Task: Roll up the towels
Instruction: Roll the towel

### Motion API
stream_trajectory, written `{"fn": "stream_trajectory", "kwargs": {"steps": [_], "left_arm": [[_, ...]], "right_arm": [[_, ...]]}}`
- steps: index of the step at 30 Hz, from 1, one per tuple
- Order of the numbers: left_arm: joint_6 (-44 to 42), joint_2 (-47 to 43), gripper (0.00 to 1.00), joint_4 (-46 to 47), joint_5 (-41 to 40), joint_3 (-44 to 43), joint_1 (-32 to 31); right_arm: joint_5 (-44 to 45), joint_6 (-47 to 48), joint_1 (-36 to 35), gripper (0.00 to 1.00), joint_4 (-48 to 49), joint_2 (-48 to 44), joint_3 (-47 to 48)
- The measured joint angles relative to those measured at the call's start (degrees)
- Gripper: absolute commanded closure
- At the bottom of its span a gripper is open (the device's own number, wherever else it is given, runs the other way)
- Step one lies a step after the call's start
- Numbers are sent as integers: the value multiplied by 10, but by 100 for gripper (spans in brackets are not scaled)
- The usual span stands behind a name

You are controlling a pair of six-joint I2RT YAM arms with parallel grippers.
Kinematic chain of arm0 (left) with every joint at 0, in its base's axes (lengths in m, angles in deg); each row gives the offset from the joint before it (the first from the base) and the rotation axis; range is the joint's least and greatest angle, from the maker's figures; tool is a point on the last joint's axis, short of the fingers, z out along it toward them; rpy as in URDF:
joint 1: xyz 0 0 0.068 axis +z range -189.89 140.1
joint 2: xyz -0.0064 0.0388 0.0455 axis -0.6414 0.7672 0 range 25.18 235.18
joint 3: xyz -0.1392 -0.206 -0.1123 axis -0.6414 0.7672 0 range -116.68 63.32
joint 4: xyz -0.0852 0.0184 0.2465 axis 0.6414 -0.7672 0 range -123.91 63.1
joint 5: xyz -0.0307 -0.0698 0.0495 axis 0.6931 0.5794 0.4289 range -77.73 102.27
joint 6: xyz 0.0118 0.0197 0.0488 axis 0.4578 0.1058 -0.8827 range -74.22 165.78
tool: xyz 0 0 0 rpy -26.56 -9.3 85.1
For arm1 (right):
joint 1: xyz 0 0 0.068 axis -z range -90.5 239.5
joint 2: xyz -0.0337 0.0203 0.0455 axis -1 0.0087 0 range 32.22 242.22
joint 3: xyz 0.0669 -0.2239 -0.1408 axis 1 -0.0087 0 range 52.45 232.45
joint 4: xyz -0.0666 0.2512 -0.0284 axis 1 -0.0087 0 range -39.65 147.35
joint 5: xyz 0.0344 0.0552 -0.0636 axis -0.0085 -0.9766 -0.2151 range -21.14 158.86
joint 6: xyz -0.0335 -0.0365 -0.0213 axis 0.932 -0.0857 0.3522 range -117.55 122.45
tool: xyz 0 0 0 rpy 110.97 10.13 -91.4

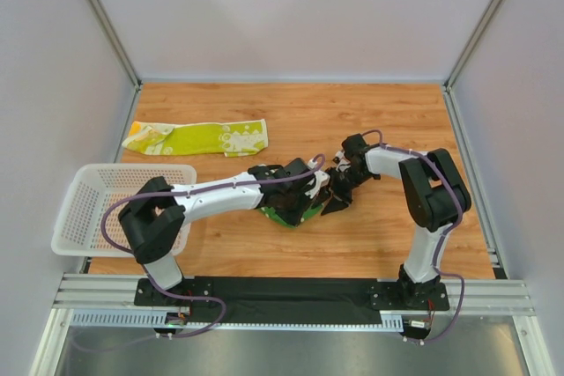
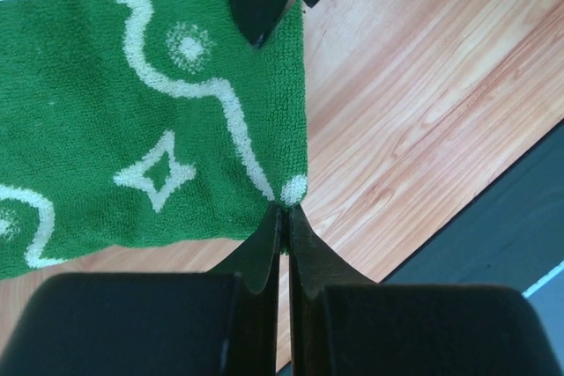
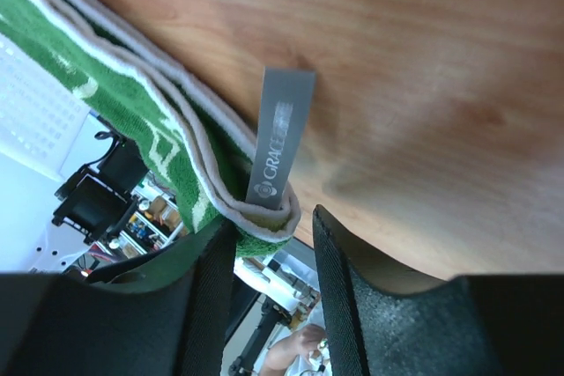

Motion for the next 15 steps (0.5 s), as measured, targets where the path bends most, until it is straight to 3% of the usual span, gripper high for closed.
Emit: {"fn": "stream_trajectory", "kwargs": {"steps": [8,11,14,15], "left_arm": [[12,-27,99,22,19,19,16],[13,-28,99,28,23,25,16],[13,-28,99,35,23,31,16],[13,-28,99,37,23,33,16]], "right_arm": [[14,-4,0,73,1,13,14],[19,-5,0,82,0,15,27],[21,-6,0,100,-2,16,37],[22,-6,0,100,-3,16,39]]}}
